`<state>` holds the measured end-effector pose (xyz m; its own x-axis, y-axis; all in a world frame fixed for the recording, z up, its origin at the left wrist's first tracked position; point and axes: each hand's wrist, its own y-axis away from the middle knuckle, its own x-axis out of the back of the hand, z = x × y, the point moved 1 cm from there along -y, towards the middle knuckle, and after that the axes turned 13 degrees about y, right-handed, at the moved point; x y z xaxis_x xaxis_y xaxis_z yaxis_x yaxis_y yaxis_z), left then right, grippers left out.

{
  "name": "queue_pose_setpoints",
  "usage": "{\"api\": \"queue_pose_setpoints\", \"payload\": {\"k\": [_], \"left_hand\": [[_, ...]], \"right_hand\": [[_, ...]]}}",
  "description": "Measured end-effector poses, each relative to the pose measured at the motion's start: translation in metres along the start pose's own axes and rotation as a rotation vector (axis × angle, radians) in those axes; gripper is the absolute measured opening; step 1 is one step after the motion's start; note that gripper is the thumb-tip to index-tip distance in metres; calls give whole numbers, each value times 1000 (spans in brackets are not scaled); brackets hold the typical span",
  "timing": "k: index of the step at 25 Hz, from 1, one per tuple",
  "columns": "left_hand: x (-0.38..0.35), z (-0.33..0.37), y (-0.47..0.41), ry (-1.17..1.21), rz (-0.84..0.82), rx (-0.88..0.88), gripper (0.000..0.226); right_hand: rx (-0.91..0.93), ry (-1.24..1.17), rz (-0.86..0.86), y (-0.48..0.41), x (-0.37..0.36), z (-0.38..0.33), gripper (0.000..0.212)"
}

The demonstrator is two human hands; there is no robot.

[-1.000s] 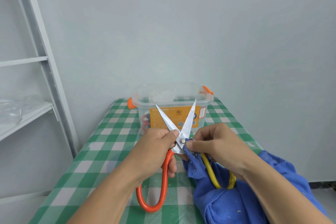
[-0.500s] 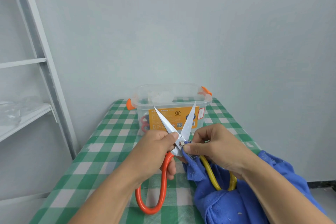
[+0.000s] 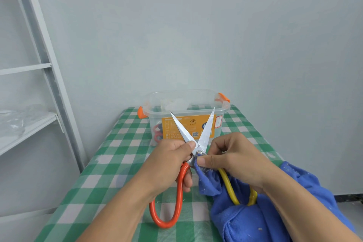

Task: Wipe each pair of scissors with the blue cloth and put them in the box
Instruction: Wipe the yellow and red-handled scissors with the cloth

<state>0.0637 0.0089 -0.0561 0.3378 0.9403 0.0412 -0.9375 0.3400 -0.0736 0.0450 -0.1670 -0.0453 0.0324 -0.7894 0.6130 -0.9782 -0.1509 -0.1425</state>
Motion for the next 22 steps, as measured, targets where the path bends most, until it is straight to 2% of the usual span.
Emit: {"api": "queue_pose_setpoints", "payload": {"k": [5, 10, 14, 18, 22], "left_hand": [[1, -1, 1, -19, 6, 11, 37], [3, -2, 1, -18, 16, 27, 41], [3, -4, 0, -12, 27, 32, 46], [3, -4, 0, -6, 33, 18, 35], [2, -4, 1, 0, 23, 12, 35]], "right_hand": [[-70, -116, -49, 2, 3, 3, 27], [-10, 41, 56, 0, -5, 5, 35], [-10, 79, 64, -1, -8, 5, 22], [1, 57, 89, -2, -9, 5, 33], [33, 64, 120, -2, -9, 8, 43]]}}
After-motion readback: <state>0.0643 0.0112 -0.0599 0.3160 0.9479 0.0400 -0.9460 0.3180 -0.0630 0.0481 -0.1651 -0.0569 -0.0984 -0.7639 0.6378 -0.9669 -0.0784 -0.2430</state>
